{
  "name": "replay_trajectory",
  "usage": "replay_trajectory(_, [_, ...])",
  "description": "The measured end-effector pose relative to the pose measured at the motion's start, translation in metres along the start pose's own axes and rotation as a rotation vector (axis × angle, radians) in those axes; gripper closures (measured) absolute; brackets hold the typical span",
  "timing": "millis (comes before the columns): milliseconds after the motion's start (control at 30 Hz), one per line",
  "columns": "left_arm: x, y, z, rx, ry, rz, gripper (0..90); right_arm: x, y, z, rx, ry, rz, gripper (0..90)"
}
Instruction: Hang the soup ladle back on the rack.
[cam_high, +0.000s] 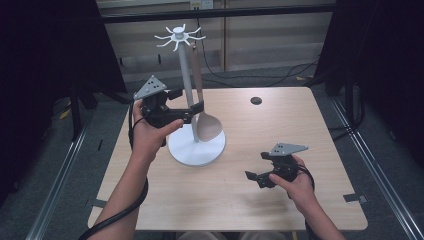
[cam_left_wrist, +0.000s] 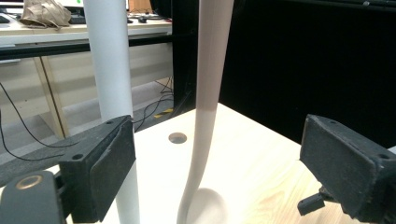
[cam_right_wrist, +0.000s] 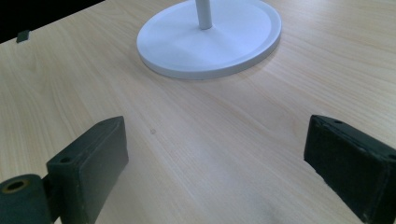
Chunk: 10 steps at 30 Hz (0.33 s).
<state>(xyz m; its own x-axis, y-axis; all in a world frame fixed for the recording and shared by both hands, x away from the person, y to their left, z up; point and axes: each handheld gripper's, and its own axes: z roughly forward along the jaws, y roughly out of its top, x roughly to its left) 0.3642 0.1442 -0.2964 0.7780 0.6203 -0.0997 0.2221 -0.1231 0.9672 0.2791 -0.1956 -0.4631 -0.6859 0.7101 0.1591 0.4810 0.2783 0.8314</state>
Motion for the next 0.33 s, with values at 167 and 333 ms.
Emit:
replay_trajectory(167, [-0.0014, -0.0042, -0.0022, 0.011, 0.002, 0.003, 7.8, 0.0000, -0.0004, -0.0004, 0.002, -0.002, 0.001, 6.1])
replay_trajectory(333, [-0.0026, -0.0052, -0.0048, 0.014, 0.011, 0.014, 7.3, 0.0008, -0.0006, -0.0010, 0.001, -0.001, -0.002, 6.1])
